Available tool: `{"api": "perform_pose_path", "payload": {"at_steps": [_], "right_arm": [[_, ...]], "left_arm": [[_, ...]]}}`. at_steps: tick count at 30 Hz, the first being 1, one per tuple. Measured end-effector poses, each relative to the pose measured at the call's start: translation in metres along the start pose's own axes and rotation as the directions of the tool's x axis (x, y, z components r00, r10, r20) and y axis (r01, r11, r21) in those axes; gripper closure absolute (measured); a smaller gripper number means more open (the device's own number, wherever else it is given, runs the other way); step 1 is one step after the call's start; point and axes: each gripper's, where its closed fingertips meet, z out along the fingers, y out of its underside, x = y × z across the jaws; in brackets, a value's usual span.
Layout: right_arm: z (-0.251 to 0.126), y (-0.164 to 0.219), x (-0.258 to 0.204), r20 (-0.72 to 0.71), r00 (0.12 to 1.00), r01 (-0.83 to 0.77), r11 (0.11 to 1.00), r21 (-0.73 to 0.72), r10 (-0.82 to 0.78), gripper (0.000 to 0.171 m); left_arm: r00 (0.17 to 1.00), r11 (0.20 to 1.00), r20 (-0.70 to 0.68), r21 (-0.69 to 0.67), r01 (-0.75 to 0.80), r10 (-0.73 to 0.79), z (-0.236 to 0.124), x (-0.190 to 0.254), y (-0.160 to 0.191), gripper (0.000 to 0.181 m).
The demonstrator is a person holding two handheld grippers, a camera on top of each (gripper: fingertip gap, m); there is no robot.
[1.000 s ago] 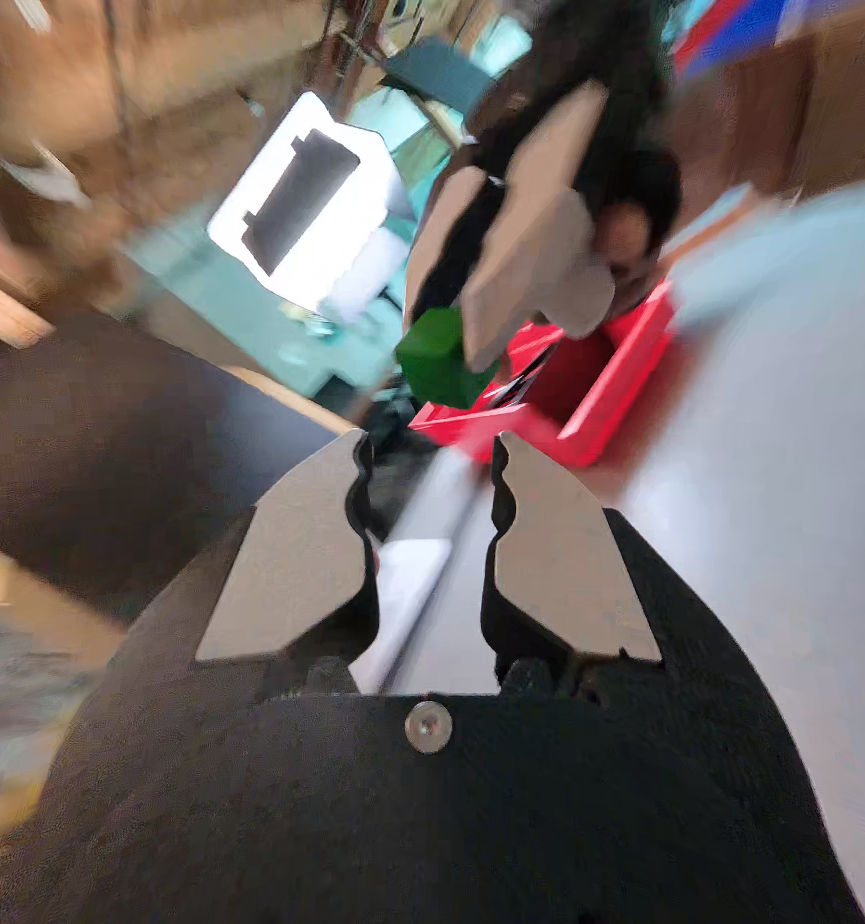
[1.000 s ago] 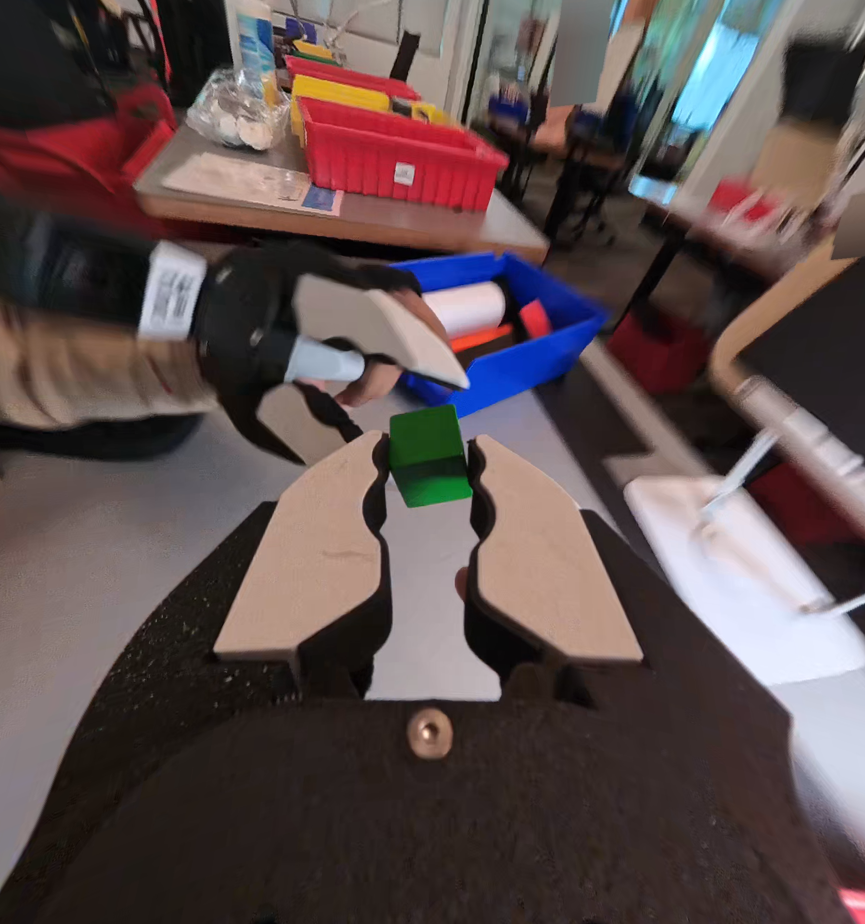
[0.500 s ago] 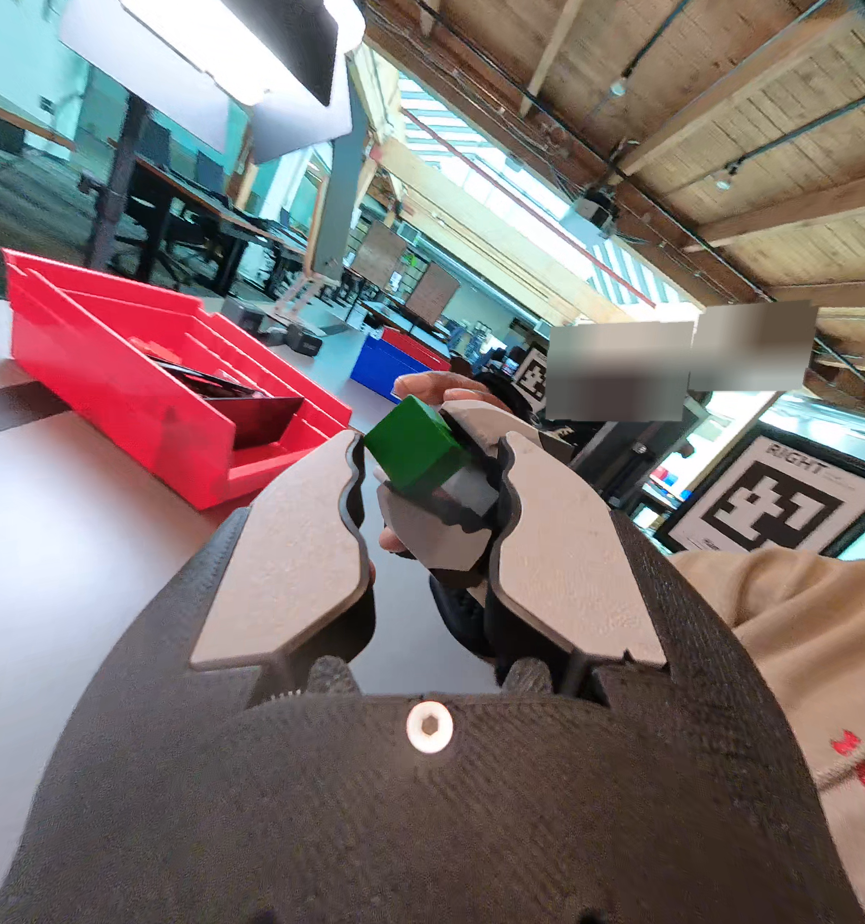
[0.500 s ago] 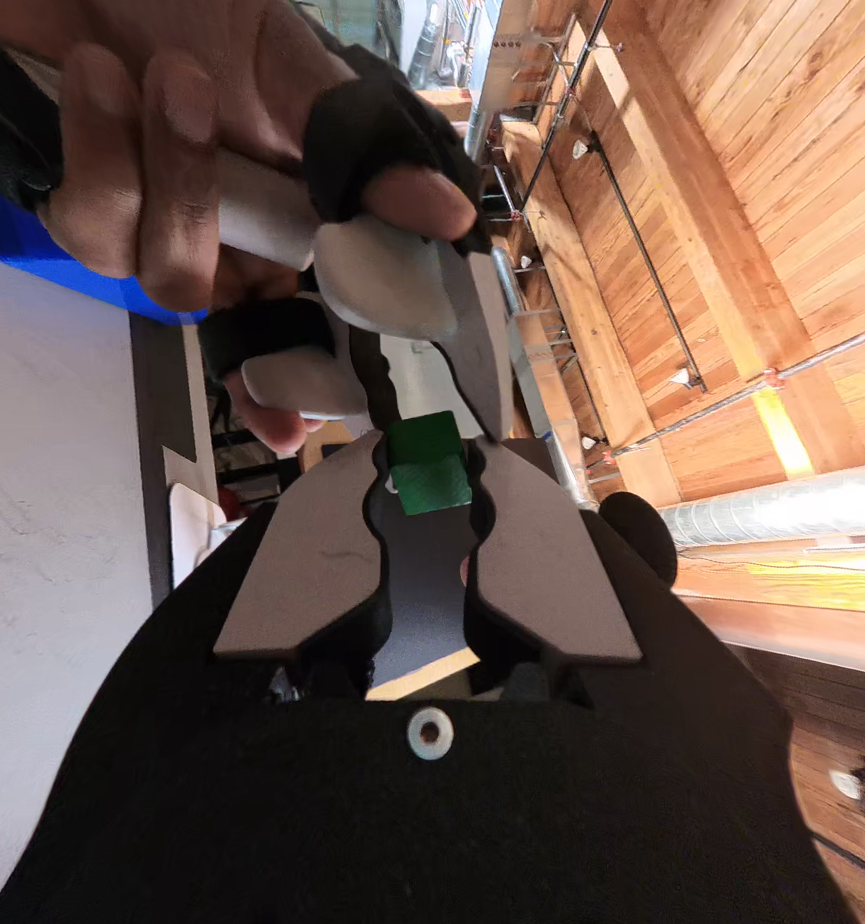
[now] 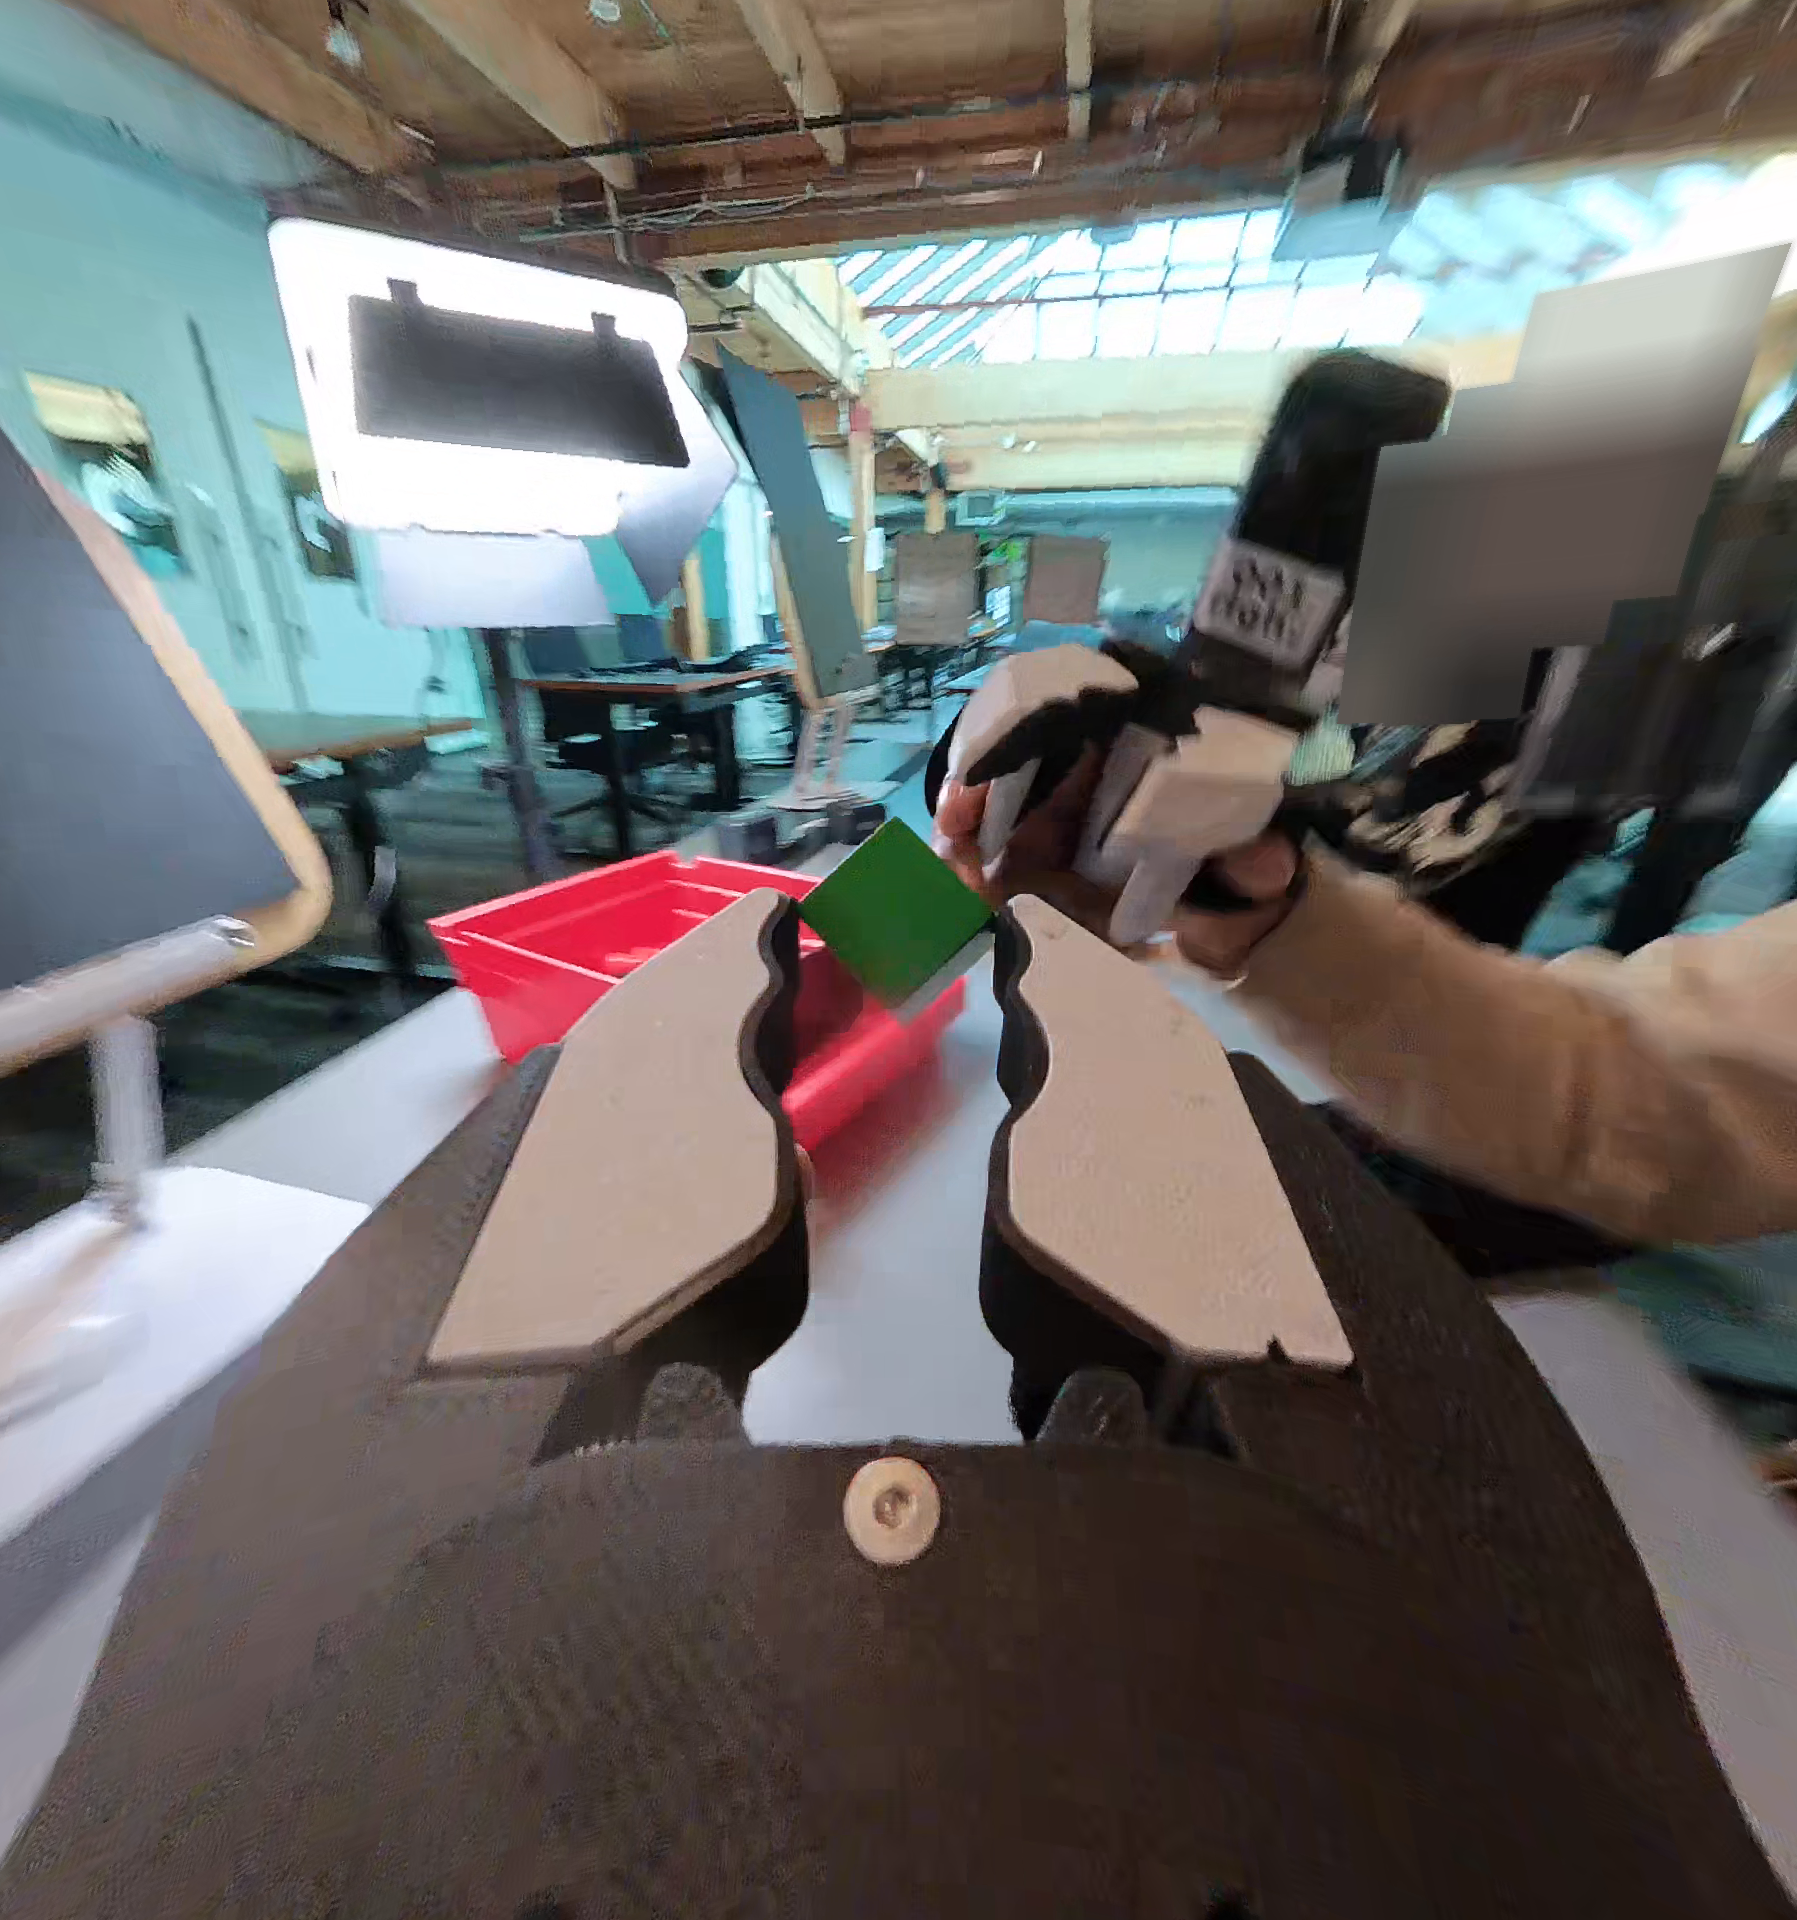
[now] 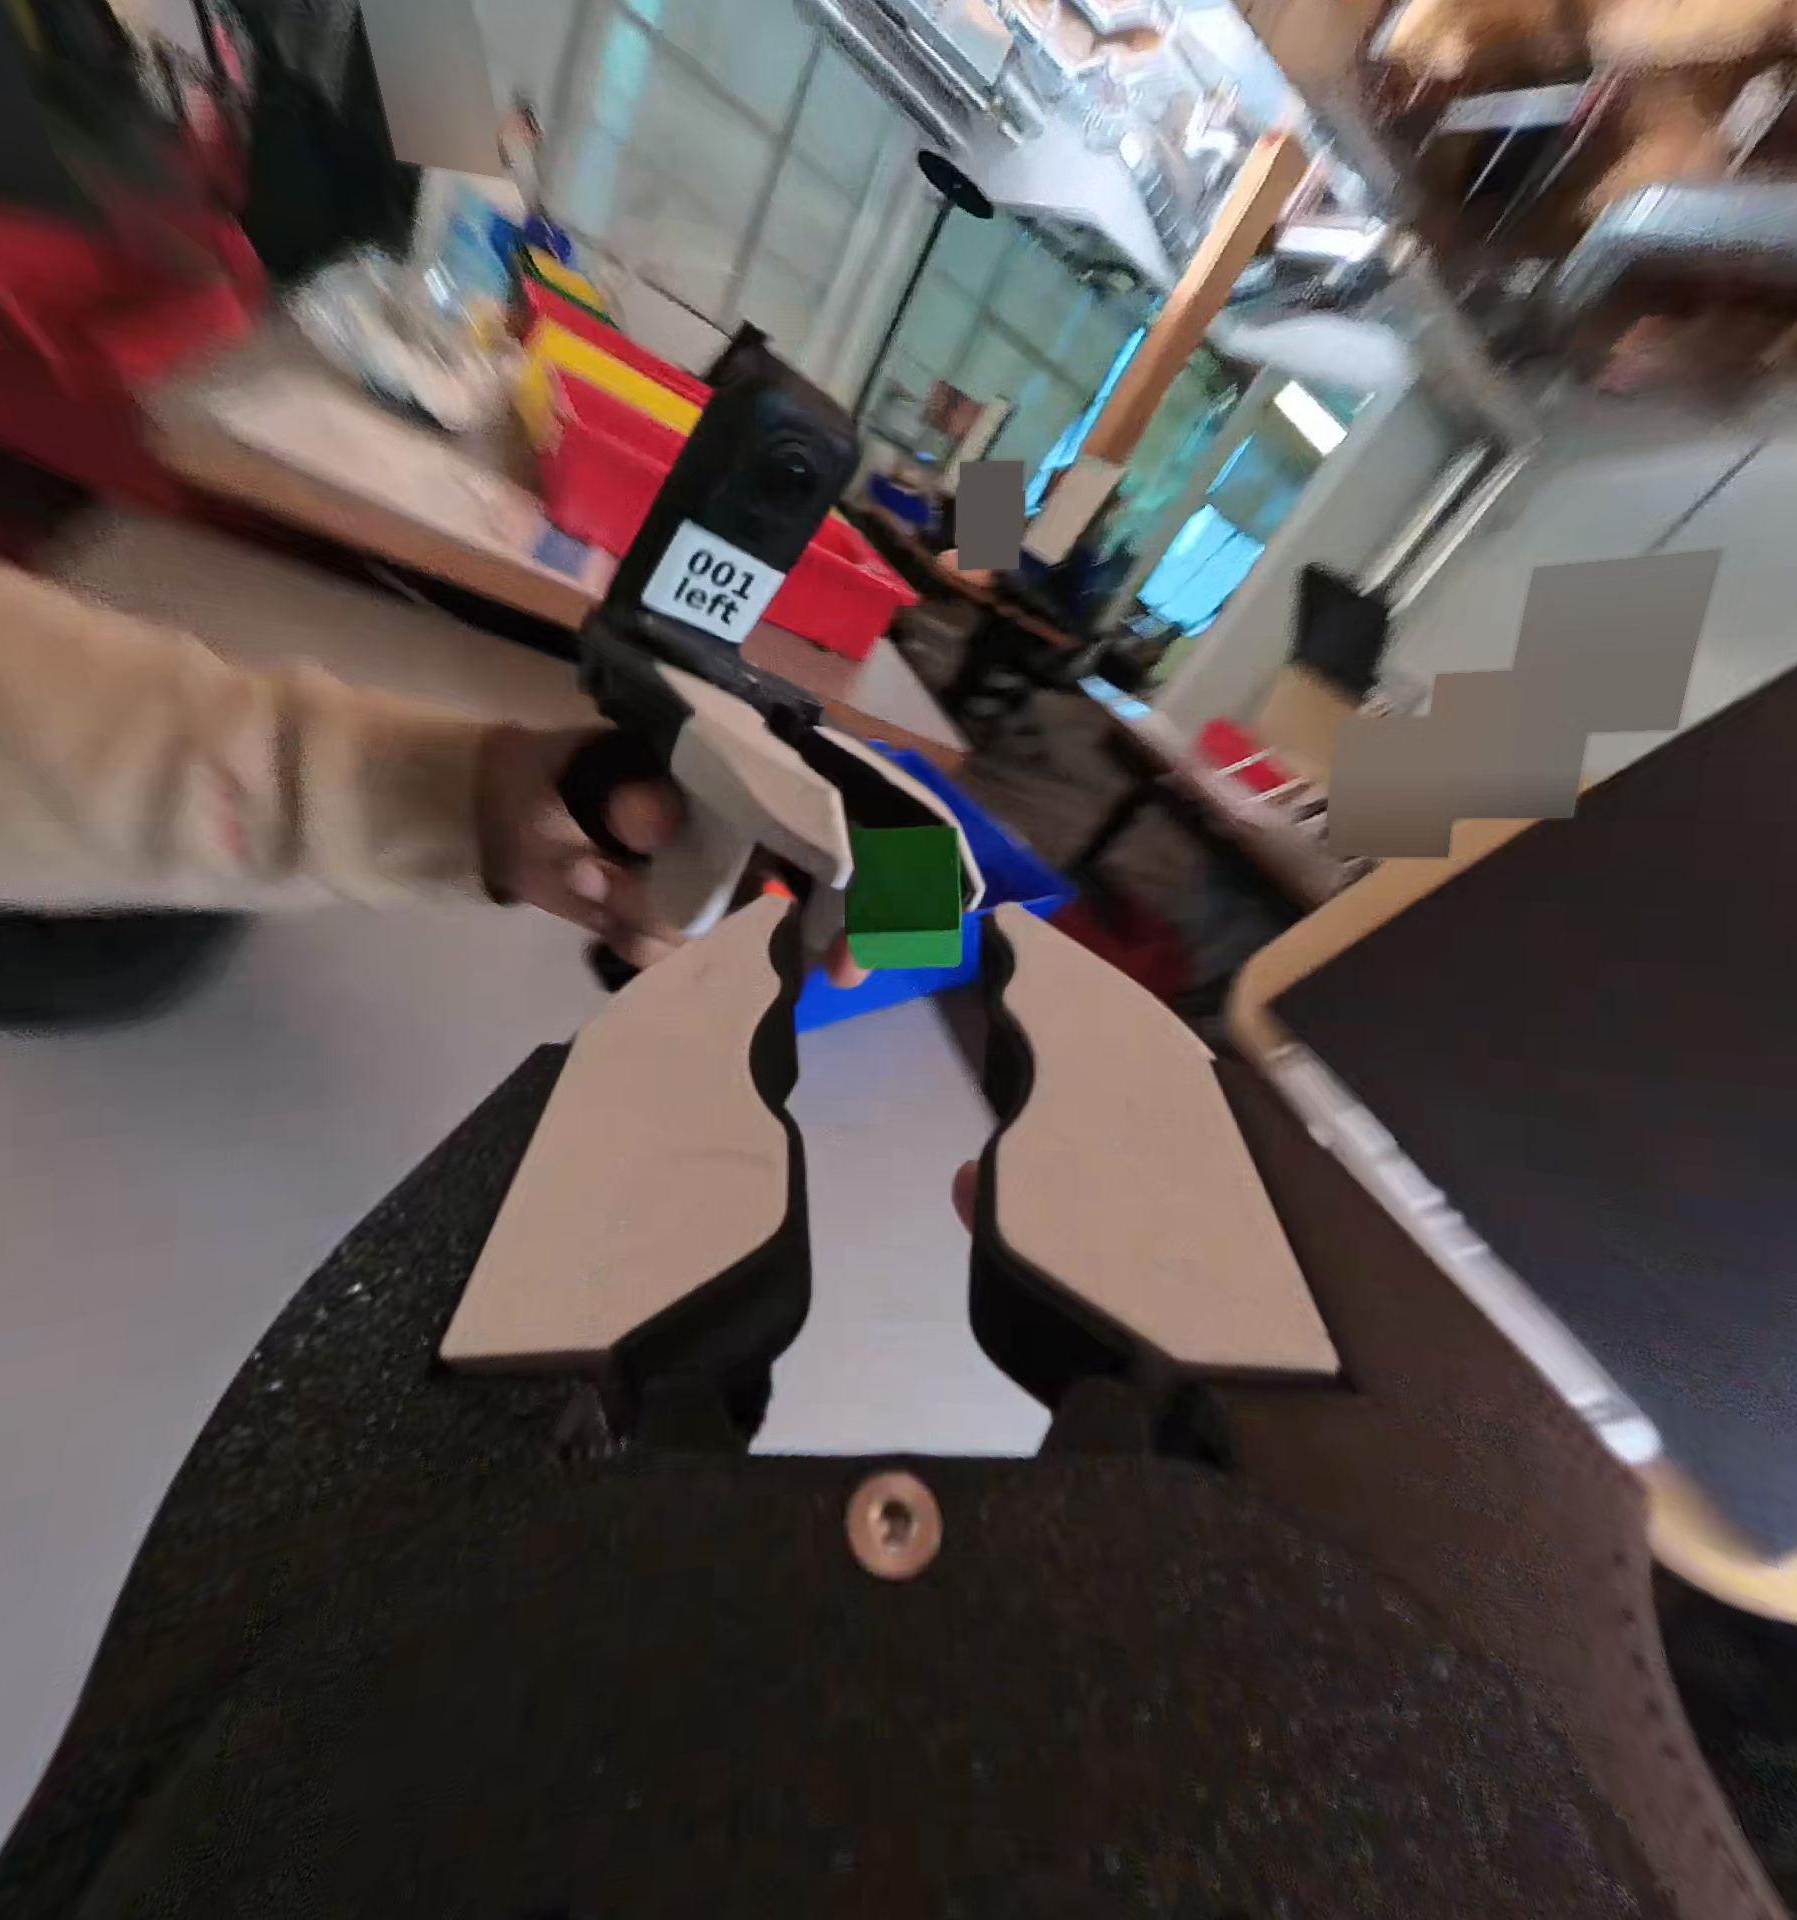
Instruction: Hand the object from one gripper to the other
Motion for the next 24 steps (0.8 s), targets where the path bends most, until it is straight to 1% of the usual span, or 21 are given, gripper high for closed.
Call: {"api": "perform_pose_path", "payload": {"at_steps": [1, 2, 4, 5, 6, 8, 11, 12, 13, 15, 17, 19, 20, 21, 22, 24], "right_arm": [[-0.003, 0.002, 0.003, 0.034, 0.99, -0.138, 0.99, -0.026, 0.139, 0.141], [-0.004, 0.009, 0.005, 0.055, 0.96, -0.269, 0.959, -0.086, 0.274, 0.138], [-0.003, 0.017, 0.001, 0.109, 0.858, -0.481, 0.86, -0.173, 0.502, 0.126], [-0.002, 0.018, 0.0, 0.129, 0.812, -0.546, 0.819, -0.175, 0.569, 0.123], [0.001, 0.019, 0.0, 0.141, 0.78, -0.587, 0.791, -0.169, 0.609, 0.121], [0.007, 0.027, -0.005, 0.148, 0.748, -0.618, 0.761, -0.198, 0.647, 0.114], [0.013, 0.034, -0.018, 0.195, 0.719, -0.623, 0.743, -0.244, 0.667, 0.11], [0.012, 0.033, -0.022, 0.23, 0.695, -0.636, 0.732, -0.246, 0.681, 0.11], [0.011, 0.03, -0.024, 0.266, 0.666, -0.653, 0.717, -0.244, 0.697, 0.113], [0.006, 0.023, -0.028, 0.346, 0.624, -0.669, 0.707, -0.229, 0.701, 0.118], [0.0, 0.018, -0.032, 0.407, 0.594, -0.674, 0.706, -0.219, 0.693, 0.123], [-0.008, 0.013, -0.041, 0.485, 0.567, -0.653, 0.722, -0.229, 0.666, 0.131], [-0.009, 0.011, -0.043, 0.501, 0.571, -0.644, 0.733, -0.219, 0.651, 0.131], [-0.01, 0.009, -0.042, 0.503, 0.583, -0.637, 0.743, -0.205, 0.638, 0.131], [-0.01, 0.007, -0.04, 0.496, 0.601, -0.63, 0.754, -0.188, 0.626, 0.133], [-0.011, 0.0, -0.03, 0.465, 0.665, -0.61, 0.784, -0.114, 0.584, 0.133]], "left_arm": [[0.995, 0.996, 0.037, -0.023, -0.088, 0.089, 0.0, 0.0, 0.001, 0.145], [0.979, 0.981, 0.075, -0.06, -0.185, 0.19, 0.002, 0.0, 0.003, 0.145], [0.91, 0.914, 0.125, -0.157, -0.375, 0.395, 0.006, 0.002, 0.01, 0.145], [0.866, 0.87, 0.14, -0.196, -0.452, 0.481, 0.009, 0.003, 0.013, 0.145], [0.819, 0.824, 0.143, -0.228, -0.519, 0.556, 0.012, 0.006, 0.016, 0.145], [0.716, 0.72, 0.137, -0.28, -0.635, 0.685, 0.018, 0.012, 0.021, 0.145], [0.556, 0.558, 0.105, -0.312, -0.769, 0.825, 0.024, 0.023, 0.025, 0.145], [0.503, 0.504, 0.094, -0.318, -0.803, 0.859, 0.025, 0.026, 0.026, 0.145], [0.463, 0.463, 0.081, -0.315, -0.828, 0.883, 0.026, 0.03, 0.026, 0.145], [0.423, 0.416, 0.042, -0.292, -0.861, 0.905, 0.028, 0.04, 0.027, 0.145], [0.404, 0.395, 0.021, -0.259, -0.881, 0.914, 0.031, 0.051, 0.026, 0.145], [0.406, 0.396, 0.005, -0.234, -0.888, 0.914, 0.032, 0.06, 0.025, 0.145], [0.405, 0.396, 0.01, -0.23, -0.889, 0.914, 0.033, 0.061, 0.023, 0.145], [0.421, 0.415, 0.02, -0.228, -0.881, 0.907, 0.033, 0.061, 0.022, 0.145], [0.47, 0.466, 0.037, -0.221, -0.857, 0.882, 0.033, 0.06, 0.019, 0.147], [0.635, 0.637, 0.075, -0.171, -0.752, 0.769, 0.03, 0.054, 0.011, 0.143]]}}
